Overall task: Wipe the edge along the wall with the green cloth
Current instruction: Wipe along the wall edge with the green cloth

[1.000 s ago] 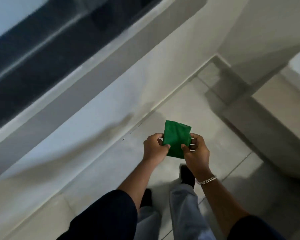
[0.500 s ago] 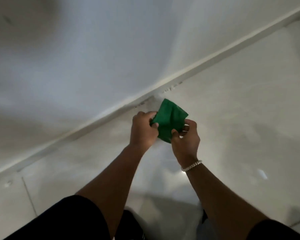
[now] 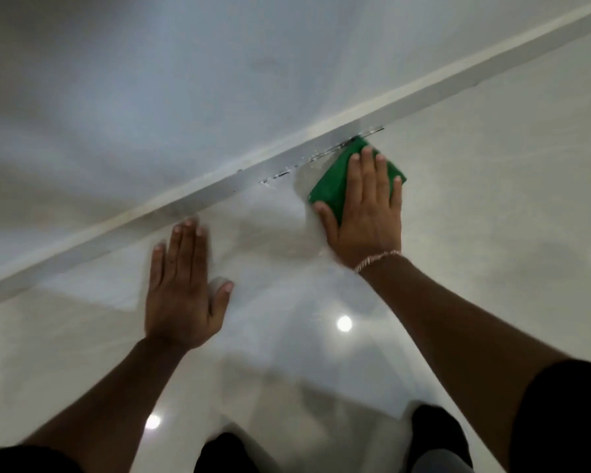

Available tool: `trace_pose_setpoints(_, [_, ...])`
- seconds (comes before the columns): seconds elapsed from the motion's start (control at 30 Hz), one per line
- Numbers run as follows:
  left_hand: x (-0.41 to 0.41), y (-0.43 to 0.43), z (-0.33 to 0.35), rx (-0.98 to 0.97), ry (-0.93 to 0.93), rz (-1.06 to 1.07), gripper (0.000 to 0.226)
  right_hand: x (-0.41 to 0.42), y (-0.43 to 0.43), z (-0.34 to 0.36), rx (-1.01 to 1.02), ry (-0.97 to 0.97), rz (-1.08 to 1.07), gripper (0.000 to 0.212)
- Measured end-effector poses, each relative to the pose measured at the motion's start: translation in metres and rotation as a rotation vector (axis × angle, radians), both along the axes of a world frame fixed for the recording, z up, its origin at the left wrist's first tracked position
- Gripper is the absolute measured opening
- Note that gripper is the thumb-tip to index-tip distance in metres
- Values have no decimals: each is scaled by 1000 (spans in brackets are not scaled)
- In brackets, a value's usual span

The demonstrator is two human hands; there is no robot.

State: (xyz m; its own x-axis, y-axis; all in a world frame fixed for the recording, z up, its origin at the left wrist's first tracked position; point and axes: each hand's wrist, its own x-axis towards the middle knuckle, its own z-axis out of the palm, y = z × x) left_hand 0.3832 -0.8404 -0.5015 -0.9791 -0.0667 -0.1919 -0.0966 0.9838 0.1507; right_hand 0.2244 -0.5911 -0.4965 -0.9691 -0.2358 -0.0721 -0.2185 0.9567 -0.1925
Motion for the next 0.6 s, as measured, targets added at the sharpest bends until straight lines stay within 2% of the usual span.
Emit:
trace_pose_setpoints(0.1, [0,-1,-1,-19,37,-4,82,-41,-6,4,-28,-28,-299,87])
trace_pose_setpoints(0.27, [-4,0,0,-48,1,7,85,-38,-42,7,-86,-50,-507,81])
trace_pose_setpoints(0.4, [-5,0,0,-49,-33,-1,88,3,-87,11,-126,-67,-369,73])
trace_pose_setpoints(0.53, [-5,0,0,-55,-34,8,88,7,-62,5,-54,-55,-159,73])
trace_pose_setpoints(0.6, [-5,0,0,-59,-7,12,86,-13,-39,2,-12,-33,-153,75])
